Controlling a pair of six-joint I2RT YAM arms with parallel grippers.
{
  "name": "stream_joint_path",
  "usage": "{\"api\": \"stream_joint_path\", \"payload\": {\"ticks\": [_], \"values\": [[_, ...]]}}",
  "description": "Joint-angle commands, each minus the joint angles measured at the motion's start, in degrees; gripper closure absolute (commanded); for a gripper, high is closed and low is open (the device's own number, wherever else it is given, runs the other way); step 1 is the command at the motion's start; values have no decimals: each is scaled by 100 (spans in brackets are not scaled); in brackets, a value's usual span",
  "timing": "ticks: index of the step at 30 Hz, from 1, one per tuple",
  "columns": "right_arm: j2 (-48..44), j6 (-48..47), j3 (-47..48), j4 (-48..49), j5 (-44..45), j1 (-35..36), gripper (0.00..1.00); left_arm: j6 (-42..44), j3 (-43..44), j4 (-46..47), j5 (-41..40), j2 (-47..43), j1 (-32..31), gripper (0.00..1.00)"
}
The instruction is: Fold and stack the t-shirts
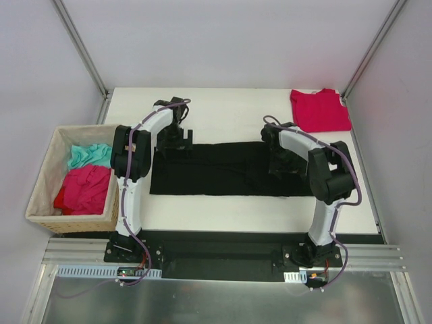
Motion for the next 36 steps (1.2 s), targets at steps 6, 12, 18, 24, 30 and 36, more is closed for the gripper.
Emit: {"api": "stream_joint_path", "payload": {"ticks": [6, 12, 18, 24, 30, 36], "values": [[921, 182, 1115, -555, 735, -380, 3, -169, -517, -98, -204, -407, 103, 1], [1597, -12, 2311, -976, 823, -486, 3, -626, -1659, 262, 7, -1048, 103, 1], [1959, -276, 3383, -1153, 630, -469, 3, -1075, -2591, 657, 121, -1664, 24, 1], [2583, -574, 4587, -1346, 340, -355, 3, -1452, -3137, 895, 217, -2007, -353, 1], [3031, -908, 5554, -1311, 129, -117, 3, -1821, -3322, 1088, 341, -2017, -1056, 1], [2692, -1031, 5364, -1180, 145, -47, 3, -1954, -3129, 1115, 367, -2016, -1523, 1]]}}
